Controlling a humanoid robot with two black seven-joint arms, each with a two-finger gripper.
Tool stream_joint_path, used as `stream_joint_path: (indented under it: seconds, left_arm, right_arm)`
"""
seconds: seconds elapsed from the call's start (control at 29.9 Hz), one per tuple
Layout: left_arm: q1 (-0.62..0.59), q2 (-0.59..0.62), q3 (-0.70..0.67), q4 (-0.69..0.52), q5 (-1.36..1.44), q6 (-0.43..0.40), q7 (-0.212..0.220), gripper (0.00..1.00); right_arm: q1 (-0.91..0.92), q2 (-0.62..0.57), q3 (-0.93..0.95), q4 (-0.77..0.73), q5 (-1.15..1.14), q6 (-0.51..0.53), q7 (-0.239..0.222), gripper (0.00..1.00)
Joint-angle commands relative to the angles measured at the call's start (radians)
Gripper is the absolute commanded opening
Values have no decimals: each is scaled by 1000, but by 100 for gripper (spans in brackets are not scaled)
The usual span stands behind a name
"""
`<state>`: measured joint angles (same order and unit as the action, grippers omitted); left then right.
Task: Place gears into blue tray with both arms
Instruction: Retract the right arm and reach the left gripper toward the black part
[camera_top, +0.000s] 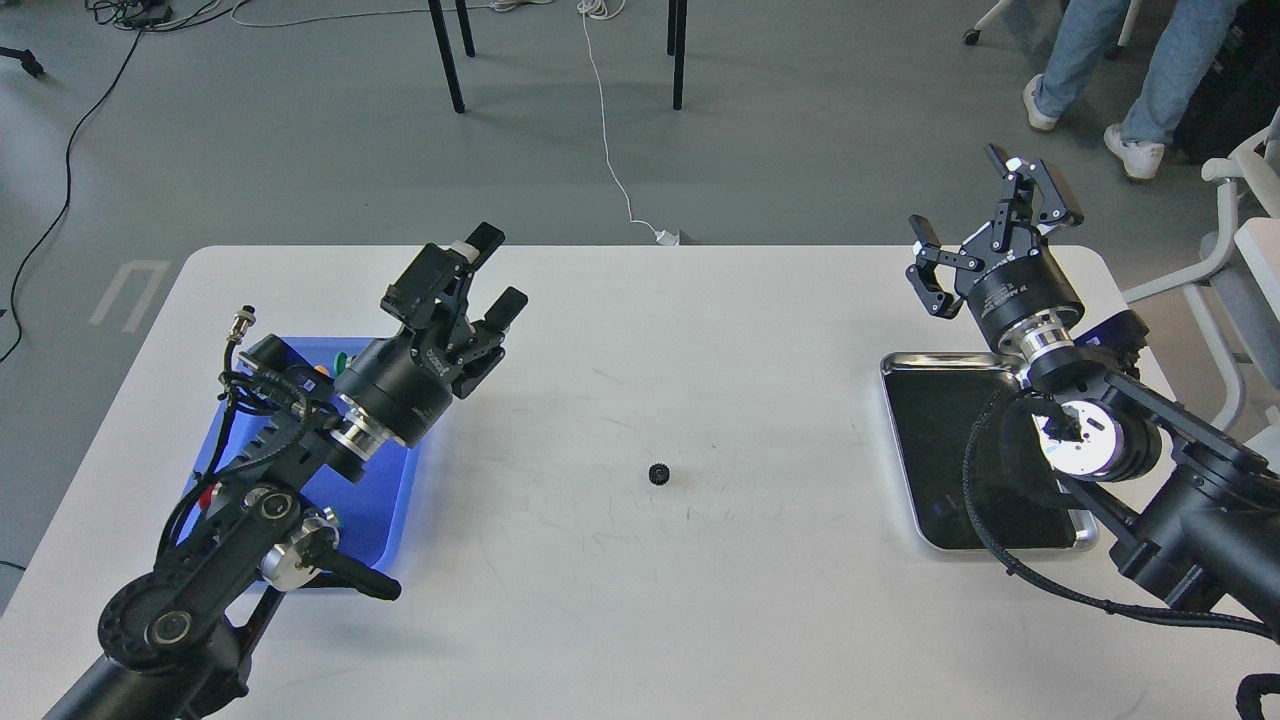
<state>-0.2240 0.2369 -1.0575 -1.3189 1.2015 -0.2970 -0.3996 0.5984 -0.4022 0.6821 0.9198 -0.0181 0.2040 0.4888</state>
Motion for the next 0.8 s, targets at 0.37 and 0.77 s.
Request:
stream_joint_path:
  seconds: [0.37, 0.77]
  left_arm:
    - [-205, 81, 344, 33, 811, -1, -89, 98]
    - [-477, 10, 574, 286, 980, 16, -89, 98]
  right_arm:
    - [-123, -130, 50, 77, 17, 107, 0, 96]
    - [-140, -141, 50, 82, 17, 114, 0, 96]
